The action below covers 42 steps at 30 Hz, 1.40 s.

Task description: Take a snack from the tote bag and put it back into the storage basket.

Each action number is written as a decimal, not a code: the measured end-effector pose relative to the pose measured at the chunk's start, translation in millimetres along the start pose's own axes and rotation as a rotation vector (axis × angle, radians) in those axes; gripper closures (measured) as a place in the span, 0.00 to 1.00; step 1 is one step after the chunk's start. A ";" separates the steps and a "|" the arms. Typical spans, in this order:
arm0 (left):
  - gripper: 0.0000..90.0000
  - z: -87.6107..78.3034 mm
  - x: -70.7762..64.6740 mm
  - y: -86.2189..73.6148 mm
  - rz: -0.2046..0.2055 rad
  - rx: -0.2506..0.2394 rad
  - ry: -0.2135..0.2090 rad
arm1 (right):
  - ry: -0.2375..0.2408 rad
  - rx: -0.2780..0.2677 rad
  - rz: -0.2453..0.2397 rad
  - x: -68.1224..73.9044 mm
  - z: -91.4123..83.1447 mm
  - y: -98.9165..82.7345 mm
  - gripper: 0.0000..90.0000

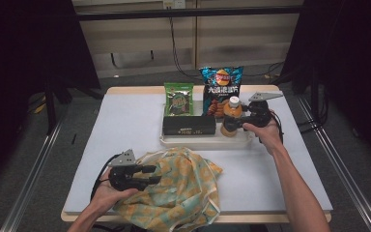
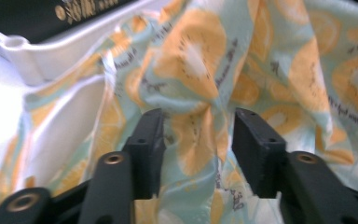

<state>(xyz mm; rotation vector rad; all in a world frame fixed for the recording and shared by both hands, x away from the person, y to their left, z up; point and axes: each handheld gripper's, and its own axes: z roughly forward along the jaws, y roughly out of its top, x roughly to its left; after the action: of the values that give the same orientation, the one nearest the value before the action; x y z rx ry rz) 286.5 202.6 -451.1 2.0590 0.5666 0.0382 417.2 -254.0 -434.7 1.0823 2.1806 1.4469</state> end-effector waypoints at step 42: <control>0.10 -30.0 -2.7 11.8 -0.075 -0.187 0.213 | -0.183 -0.088 0.057 87.7 -94.8 -35.0 0.08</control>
<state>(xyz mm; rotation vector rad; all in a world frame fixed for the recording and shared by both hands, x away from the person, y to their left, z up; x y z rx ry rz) 281.1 220.6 -424.8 1.8616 0.7422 0.2596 285.7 -258.9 -410.8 1.2038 1.9571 1.3935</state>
